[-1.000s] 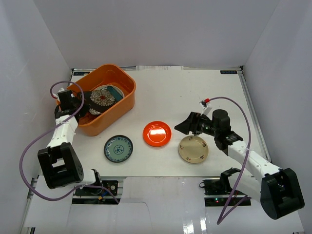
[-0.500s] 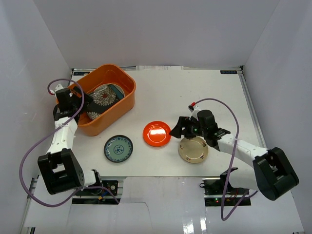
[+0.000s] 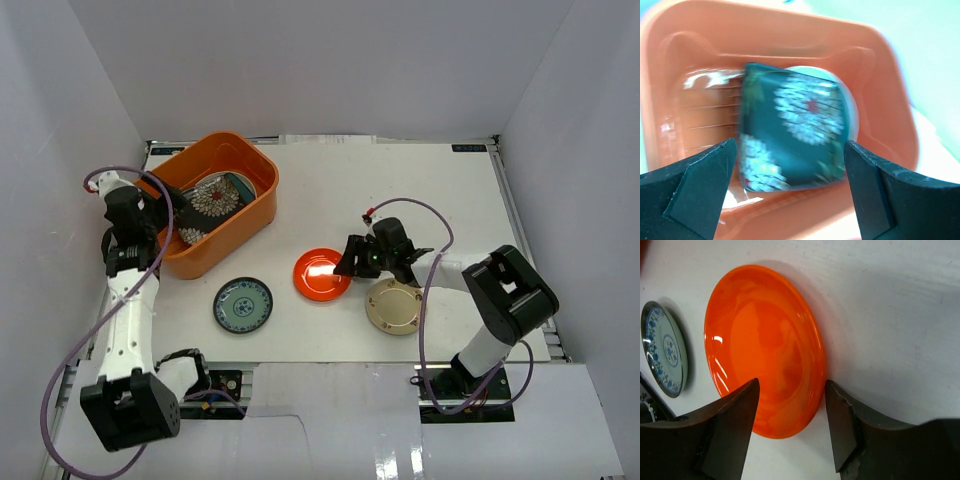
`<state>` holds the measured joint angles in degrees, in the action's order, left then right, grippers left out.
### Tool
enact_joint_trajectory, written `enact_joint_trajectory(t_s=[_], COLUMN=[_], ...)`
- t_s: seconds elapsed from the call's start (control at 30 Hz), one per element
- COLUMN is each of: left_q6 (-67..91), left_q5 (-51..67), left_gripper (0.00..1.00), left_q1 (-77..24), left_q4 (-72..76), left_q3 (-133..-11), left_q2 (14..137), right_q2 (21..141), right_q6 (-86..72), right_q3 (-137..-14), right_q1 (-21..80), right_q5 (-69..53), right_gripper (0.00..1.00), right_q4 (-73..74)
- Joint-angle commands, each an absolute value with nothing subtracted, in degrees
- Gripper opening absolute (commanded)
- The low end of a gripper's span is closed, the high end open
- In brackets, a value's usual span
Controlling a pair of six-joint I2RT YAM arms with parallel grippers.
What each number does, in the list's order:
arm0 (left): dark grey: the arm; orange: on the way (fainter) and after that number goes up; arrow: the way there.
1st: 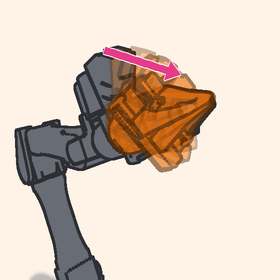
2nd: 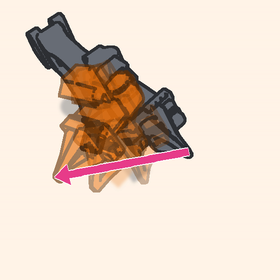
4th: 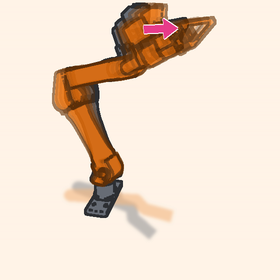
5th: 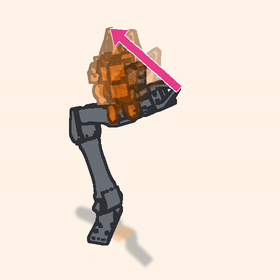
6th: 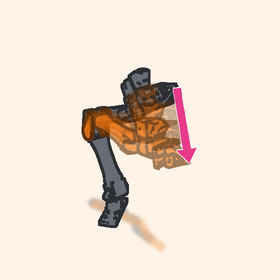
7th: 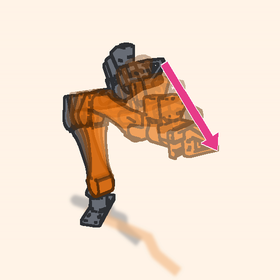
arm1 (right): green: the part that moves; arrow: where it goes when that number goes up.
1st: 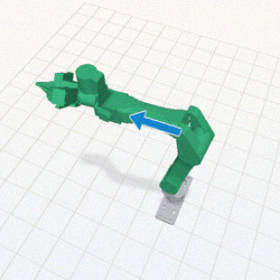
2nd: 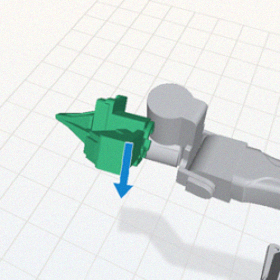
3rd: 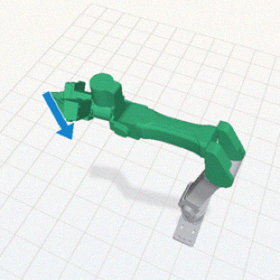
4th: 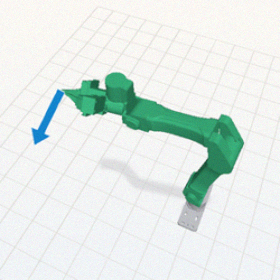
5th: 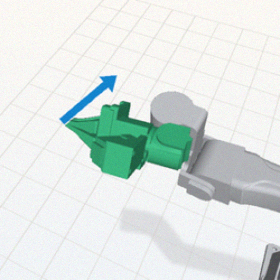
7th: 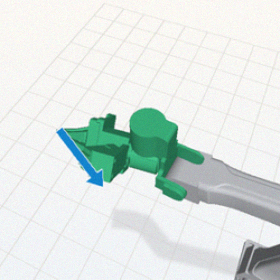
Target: Place the plates into the plastic bin on the countertop
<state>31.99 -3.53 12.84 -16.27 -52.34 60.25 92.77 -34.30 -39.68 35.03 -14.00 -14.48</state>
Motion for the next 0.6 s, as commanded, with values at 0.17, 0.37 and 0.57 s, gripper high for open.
enact_joint_trajectory(t_s=[0.17, 0.37, 0.57], left_q6=[28.83, 29.26, 39.54], left_q5=[13.17, 16.52, 14.43], left_gripper=[0.93, 0.77, 0.66], left_q1=[3.61, -4.12, -7.56], left_q4=[-23.62, -43.49, -56.50], left_q3=[-53.52, -54.24, -49.49], left_q2=[47.30, 44.66, 36.67], right_q2=[95.80, 93.35, 89.56], right_q6=[-40.60, -41.92, -41.66], right_q3=[-40.08, -38.85, -37.00], right_q1=[35.42, 35.07, 34.28], right_q5=[-12.75, -12.56, -15.20], right_gripper=[0.23, 0.08, 0.08], right_q4=[-22.05, -25.48, -27.77])
